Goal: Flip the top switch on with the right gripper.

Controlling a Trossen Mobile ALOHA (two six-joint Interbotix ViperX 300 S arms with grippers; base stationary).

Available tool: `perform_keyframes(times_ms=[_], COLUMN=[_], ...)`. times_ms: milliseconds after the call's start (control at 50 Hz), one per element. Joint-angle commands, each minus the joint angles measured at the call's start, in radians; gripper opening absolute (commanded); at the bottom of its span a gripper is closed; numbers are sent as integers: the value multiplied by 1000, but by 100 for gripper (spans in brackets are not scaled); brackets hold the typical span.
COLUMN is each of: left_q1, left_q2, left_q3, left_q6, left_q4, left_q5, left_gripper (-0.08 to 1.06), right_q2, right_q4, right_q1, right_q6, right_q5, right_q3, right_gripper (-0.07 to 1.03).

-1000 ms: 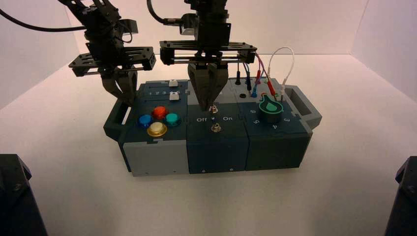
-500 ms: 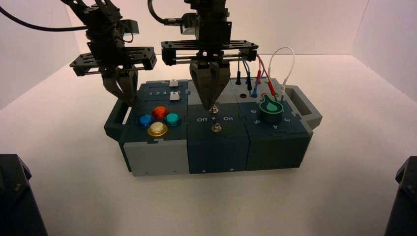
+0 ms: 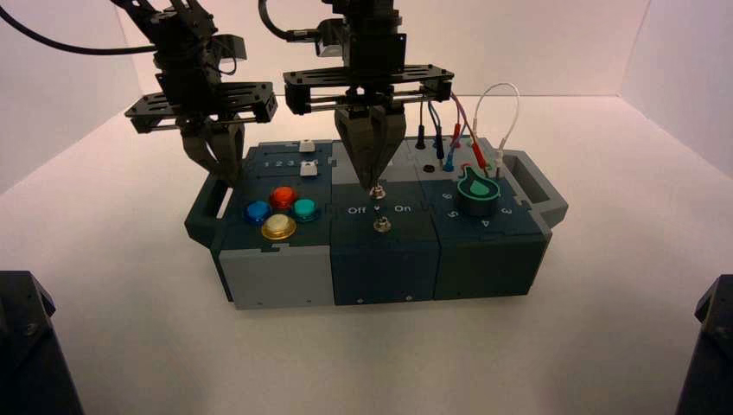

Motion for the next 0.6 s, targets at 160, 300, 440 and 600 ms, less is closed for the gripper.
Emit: perform_keyframes(times_ms=[160,300,440,600], left_q1=[-21,-21,-21,-21], left_q2=[89,89,89,87], left_q3=[6,6,6,8], left_q6=[52,52,52,52], left_q4=[6,6,6,6], left_q5=[-18,-20,-20,-21], left_gripper=[-3,-3,-3,-3], right_q2=[-15,-15,-15,-18], right_q4=[-29,-32,-35,-40], right_q1=[-6,-9,-9,-6], right_q6=[15,17,15,14], right_q5=[20,20,18,6], right_q3=[5,14,17,3], right_gripper=[-2,-2,-2,-2])
